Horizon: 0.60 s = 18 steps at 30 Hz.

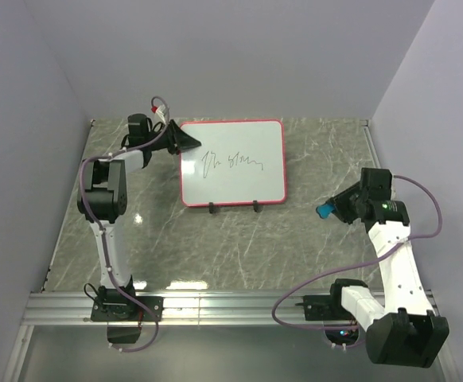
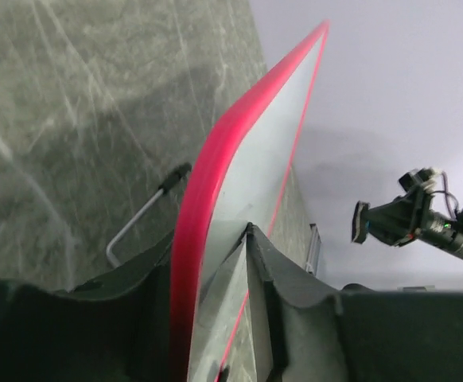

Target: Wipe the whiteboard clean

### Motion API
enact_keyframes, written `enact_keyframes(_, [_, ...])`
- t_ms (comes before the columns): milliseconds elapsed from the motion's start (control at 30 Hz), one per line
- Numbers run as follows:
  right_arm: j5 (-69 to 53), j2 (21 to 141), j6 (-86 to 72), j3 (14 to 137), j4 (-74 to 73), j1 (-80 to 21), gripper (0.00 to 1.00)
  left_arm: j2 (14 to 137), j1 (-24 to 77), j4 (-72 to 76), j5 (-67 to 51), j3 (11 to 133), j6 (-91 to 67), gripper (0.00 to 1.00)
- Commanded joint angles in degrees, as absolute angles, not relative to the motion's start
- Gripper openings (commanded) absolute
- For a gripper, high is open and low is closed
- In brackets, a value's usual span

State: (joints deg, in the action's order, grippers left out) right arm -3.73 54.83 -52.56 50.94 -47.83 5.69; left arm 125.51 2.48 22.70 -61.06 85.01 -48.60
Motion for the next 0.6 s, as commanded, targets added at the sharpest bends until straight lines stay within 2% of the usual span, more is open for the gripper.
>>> enact_keyframes(0, [-9.0, 55.2, -52.3, 51.1, -38.3, 5.9, 0.0, 118.6, 2.5, 20.1, -61.4, 79.6, -43.0, 0.32])
enact_keyframes(200, [-12.4, 60.9, -54.8, 55.7, -28.2, 0.3, 0.0, 111.7, 2.5, 17.6, -59.4, 69.3, -39.2, 0.13])
enact_keyframes(233, [-11.4, 62.1, -54.7, 58.7, -27.3, -2.2, 0.0, 110.8, 2.6, 17.5, -59.3, 68.0, -39.0, 0.05])
enact_keyframes(400, [-8.2, 74.1, -53.3, 70.3, -26.4, -12.3, 0.0, 104.8, 2.8, 16.0, -56.3, 61.0, -36.3, 0.0])
enact_keyframes(567, [-8.6, 83.4, -55.7, 78.1, -24.0, -19.1, 0.0, 100.5, 3.7, 12.8, -52.1, 56.4, -34.5, 0.0])
